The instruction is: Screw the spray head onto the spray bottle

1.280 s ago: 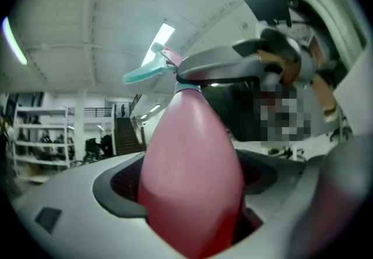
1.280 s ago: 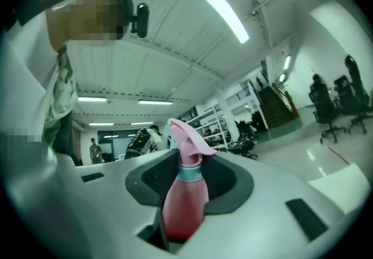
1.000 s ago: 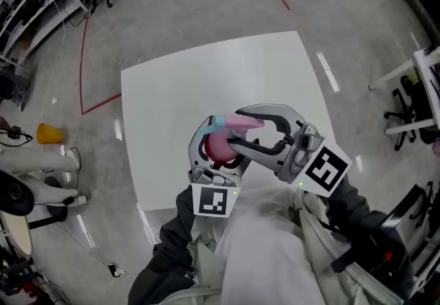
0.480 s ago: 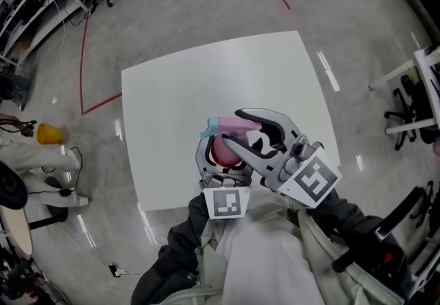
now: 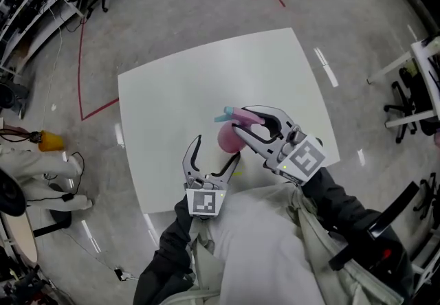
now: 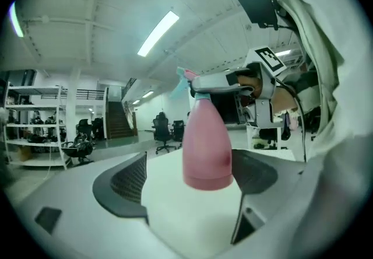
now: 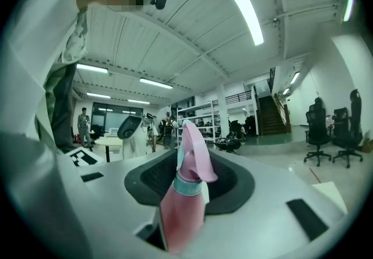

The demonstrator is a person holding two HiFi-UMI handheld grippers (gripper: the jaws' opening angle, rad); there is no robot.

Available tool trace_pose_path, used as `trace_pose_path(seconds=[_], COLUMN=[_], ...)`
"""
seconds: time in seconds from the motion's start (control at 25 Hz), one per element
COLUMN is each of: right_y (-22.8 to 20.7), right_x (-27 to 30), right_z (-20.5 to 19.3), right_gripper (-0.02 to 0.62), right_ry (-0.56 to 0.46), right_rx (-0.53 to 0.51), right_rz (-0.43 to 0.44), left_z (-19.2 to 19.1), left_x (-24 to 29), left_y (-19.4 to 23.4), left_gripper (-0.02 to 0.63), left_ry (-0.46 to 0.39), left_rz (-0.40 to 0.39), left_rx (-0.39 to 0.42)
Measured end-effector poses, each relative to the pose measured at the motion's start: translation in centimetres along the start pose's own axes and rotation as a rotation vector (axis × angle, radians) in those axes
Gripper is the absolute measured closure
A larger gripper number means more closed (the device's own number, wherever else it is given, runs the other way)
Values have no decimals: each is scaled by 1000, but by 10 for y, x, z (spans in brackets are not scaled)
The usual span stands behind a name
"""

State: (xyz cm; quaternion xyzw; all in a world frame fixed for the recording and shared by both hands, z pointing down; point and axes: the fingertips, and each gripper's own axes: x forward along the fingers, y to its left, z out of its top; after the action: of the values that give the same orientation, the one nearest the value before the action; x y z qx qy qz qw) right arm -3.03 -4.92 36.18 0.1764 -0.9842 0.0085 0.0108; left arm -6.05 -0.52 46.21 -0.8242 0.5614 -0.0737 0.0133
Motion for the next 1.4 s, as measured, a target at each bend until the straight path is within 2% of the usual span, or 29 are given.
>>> trace_pose_path(seconds=[0.12,0.16,0.24,0.28,0.32,0.44,0.52,0.6,0.64,0.8,0.88,0.96,1.08,1.12,1.24,1.32,1.4], right_y=[-11,-14,-17,-15,-12,-7,-9,-8,-7,-9,-15,-23,-29,-29,-30,-31,-32], right_x=[8,10,14,16,19,19,17,15,15,-1,-16,-31,-47,-51,-52,-51,-52], right_z=[-67,-85,-104,-105,-104,-103,-105,-107,-107,-110,-116,-128,-150,-156,-155,-148,-145], right_gripper=[469,469,469,469,469,468,468,468,443,358,356,356,359,378,528,600,600], right_ry=[151,166,159,151,141,103,91,83,79,58,59,97,208,234,232,234,263], right_rx=[-79,-108,-166,-194,-221,-281,-285,-279,-272,-240,-180,-119,-66,-56,-89,-119,-135], right_rz=[-72,-93,-127,-137,-140,-144,-163,-166,-159,-167,-207,-260,-314,-326,-364,-386,-398], left_z=[-40,-51,-62,-63,-63,-64,-63,-62,-60,-50,-44,-38,-33,-32,-34,-36,-38], left_x=[-13,-16,-18,-19,-20,-20,-20,-20,-21,-21,-20,-18,-14,-13,-9,-6,-2], left_y=[27,33,44,48,50,55,56,58,59,61,60,61,59,57,51,46,39], left_gripper=[140,150,262,294,299,401,504,536,579,598,598,598,598,598,598,598,598], left_ry=[113,132,153,156,154,147,146,145,143,121,109,96,83,81,90,104,116], left_rz=[123,172,261,291,312,347,354,358,363,376,372,357,318,307,289,277,264], left_rx=[-64,-87,-117,-128,-140,-164,-155,-147,-146,-157,-164,-170,-183,-187,-190,-190,-194])
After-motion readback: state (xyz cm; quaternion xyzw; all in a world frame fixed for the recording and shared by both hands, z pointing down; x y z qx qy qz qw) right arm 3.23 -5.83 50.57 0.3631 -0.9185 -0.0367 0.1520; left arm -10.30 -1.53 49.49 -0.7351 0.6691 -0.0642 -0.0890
